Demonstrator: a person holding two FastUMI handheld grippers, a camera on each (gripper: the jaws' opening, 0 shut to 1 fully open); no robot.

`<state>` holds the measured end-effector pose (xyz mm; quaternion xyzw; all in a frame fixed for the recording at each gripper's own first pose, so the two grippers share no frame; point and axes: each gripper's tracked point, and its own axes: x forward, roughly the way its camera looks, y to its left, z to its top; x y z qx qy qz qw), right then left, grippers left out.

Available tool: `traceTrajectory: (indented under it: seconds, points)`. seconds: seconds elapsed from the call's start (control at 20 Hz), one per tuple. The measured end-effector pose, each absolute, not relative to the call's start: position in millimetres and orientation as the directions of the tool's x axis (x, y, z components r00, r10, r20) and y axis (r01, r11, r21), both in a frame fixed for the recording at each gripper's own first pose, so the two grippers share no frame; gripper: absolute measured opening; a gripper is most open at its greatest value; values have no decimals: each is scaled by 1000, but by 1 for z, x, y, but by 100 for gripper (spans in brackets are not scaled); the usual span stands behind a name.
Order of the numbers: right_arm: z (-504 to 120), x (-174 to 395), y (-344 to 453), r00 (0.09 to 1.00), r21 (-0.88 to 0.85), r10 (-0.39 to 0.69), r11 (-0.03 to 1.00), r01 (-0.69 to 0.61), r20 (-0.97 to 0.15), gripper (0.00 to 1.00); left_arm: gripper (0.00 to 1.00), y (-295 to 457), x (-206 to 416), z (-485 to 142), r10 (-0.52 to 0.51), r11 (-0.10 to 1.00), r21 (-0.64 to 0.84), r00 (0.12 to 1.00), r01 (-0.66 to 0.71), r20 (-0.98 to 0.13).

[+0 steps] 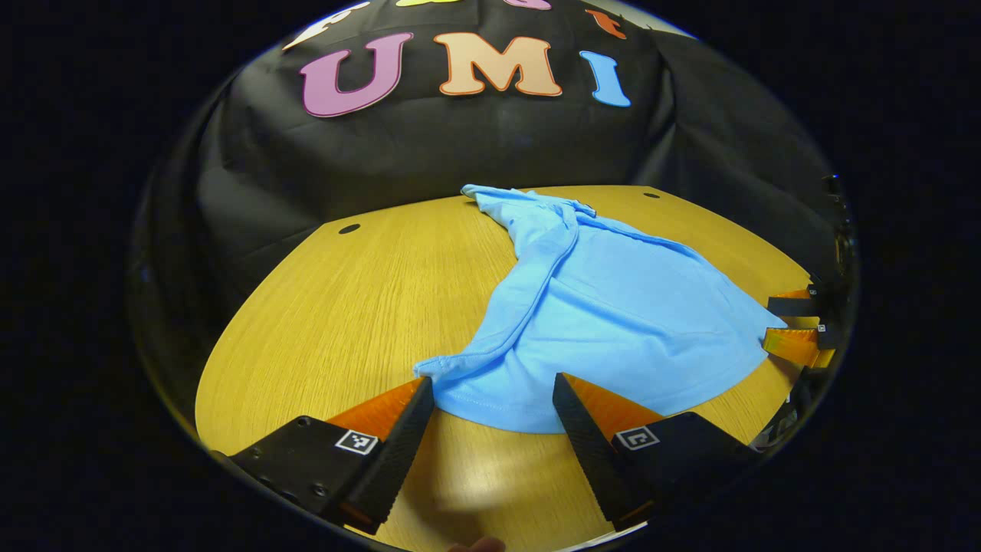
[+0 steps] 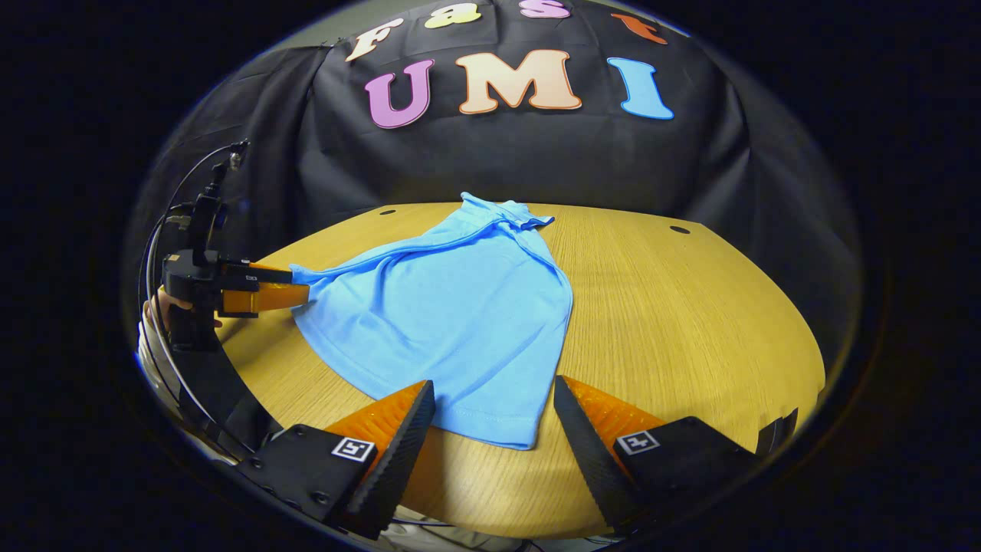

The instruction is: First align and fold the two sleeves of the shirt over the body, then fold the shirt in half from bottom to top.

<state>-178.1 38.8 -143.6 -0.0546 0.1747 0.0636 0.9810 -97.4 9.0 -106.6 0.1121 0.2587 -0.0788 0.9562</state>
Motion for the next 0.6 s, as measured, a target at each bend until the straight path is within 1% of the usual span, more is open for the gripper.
traceTrajectory:
  seconds: [0.05, 0.2, 0.25, 0.3, 0.35, 0.4, 0.45, 0.5, 0.55, 0.6]
  points:
    - [-143, -177, 39, 930, -85, 107, 986, -146, -352, 98, 96, 8, -95, -108, -107, 963, 157, 848, 218, -520]
    - [-143, -179, 42, 927, -82, 122, 984, -161, -355, 96, 97, -1, -89, -109, -156, 961, 110, 828, 253, -538]
    - [-143, -180, 43, 925, -82, 129, 982, -168, -357, 89, 98, -5, -89, -111, -172, 954, 116, 820, 276, -545]
    - [-145, -179, 46, 922, -76, 141, 981, -179, -360, 88, 94, -9, -90, -111, -191, 948, 115, 816, 298, -546]
    - [-145, -178, 47, 922, -76, 145, 980, -184, -360, 77, 90, -14, -90, -112, -207, 939, 121, 812, 321, -546]
    - [-145, -178, 48, 920, -76, 151, 979, -191, -361, 72, 76, -18, -91, -113, -225, 932, 120, 805, 343, -549]
    - [-145, -179, 51, 918, -72, 162, 977, -200, -361, 68, 69, -24, -92, -113, -246, 926, 110, 797, 362, -552]
    - [-146, -180, 54, 916, -61, 173, 976, -208, -361, 61, 51, -29, -95, -114, -265, 919, 103, 790, 380, -553]
    - [-146, -181, 56, 914, -52, 181, 975, -214, -364, 49, 42, -34, -96, -114, -280, 913, 98, 784, 395, -553]
    - [-146, -181, 58, 910, -41, 190, 975, -220, -368, 43, 18, -34, -97, -114, -270, 915, 106, 787, 389, -554]
